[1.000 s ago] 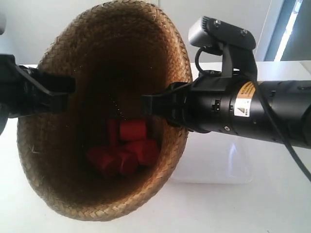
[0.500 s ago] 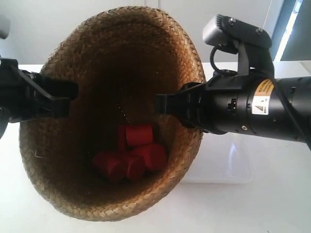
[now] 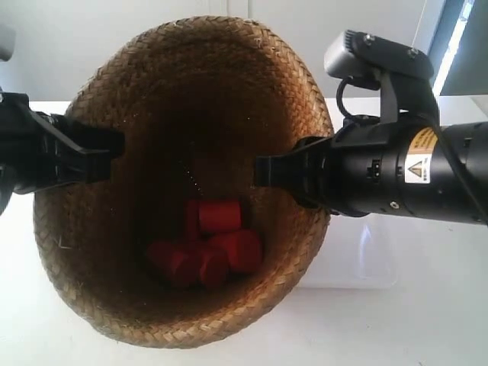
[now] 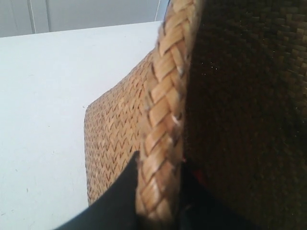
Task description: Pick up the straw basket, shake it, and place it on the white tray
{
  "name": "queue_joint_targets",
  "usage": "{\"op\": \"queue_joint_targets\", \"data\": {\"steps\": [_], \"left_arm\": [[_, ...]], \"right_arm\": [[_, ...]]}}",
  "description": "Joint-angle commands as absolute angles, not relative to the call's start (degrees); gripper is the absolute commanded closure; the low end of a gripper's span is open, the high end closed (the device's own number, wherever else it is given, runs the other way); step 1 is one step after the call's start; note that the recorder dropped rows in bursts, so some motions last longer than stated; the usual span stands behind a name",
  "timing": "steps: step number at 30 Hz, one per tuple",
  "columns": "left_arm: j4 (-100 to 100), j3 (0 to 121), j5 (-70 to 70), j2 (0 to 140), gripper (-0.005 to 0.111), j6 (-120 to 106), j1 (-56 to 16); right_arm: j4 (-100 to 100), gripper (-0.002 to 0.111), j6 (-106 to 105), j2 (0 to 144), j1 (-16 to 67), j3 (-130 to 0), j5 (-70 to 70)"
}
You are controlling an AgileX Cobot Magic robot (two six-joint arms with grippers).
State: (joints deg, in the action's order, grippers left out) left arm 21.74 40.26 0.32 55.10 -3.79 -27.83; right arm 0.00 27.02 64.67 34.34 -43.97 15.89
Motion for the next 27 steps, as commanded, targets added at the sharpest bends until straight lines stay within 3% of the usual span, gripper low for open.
{"op": "queue_joint_targets", "data": {"steps": [1,12,19,21,22,24,27], "left_arm": [[23.0,40.8,-1.9,54.8,0.107,-5.1,-28.7],[26.4,40.8,1.3,54.7,0.107,-4.6,-20.6],[24.4,43.8,7.1,45.1,0.107,-7.9,-25.0],[22.9,40.6,-3.8,48.1,0.107,-7.5,-24.7],[25.9,39.1,-5.8,54.9,0.107,-7.1,-23.8],[25.8,40.9,0.0,58.4,0.107,-8.1,-25.0],[24.6,41.7,-3.7,55.3,0.107,-10.3,-26.0]], "right_arm": [[-1.1,0.108,27.2,64.1,34.2,-44.7,15.2],[-1.1,0.108,27.1,64.0,34.2,-44.8,13.6],[2.8,0.108,22.0,52.7,40.1,-48.2,11.5],[-4.1,0.108,22.8,55.8,38.9,-45.6,4.9],[-3.9,0.108,27.6,64.2,34.8,-44.3,4.5],[1.5,0.108,31.3,68.7,34.0,-45.0,4.3],[1.5,0.108,25.7,66.1,35.8,-45.8,0.3]]}}
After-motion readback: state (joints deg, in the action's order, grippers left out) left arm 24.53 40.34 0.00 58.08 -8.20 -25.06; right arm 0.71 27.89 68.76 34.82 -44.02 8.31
